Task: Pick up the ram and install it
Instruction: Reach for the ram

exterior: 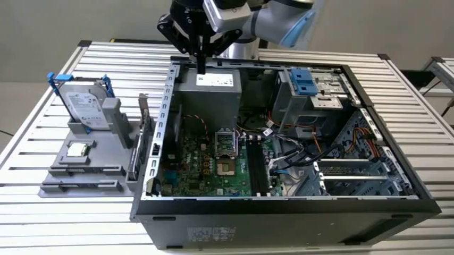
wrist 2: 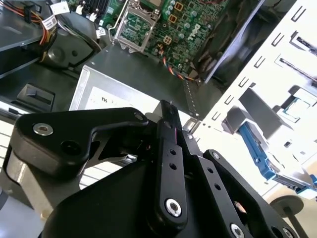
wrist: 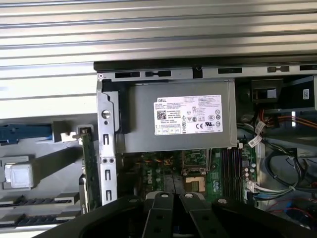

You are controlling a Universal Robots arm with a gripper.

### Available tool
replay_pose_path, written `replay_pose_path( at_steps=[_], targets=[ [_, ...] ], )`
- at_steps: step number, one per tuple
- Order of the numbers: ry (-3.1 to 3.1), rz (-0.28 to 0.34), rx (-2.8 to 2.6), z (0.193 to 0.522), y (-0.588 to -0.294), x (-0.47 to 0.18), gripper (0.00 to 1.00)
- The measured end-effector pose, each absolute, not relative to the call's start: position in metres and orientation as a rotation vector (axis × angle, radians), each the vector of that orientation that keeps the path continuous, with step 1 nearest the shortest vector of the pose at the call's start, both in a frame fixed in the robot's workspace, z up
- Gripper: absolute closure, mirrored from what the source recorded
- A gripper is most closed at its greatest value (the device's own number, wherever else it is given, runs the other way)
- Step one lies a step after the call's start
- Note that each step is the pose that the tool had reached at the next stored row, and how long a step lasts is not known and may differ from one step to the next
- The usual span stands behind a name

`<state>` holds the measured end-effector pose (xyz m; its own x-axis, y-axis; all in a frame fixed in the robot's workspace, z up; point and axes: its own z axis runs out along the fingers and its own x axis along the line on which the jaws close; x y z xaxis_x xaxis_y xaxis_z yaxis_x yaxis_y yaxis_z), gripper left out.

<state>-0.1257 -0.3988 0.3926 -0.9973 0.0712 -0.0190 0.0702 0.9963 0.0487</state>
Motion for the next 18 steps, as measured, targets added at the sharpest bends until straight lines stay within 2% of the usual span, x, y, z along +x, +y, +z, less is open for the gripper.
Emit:
replay_pose_path(
  at_steps=[18],
  targets=[
    [3.118, 0.076, 0.111, 0.3926, -0.3988, -0.1359, 1.00]
  ],
)
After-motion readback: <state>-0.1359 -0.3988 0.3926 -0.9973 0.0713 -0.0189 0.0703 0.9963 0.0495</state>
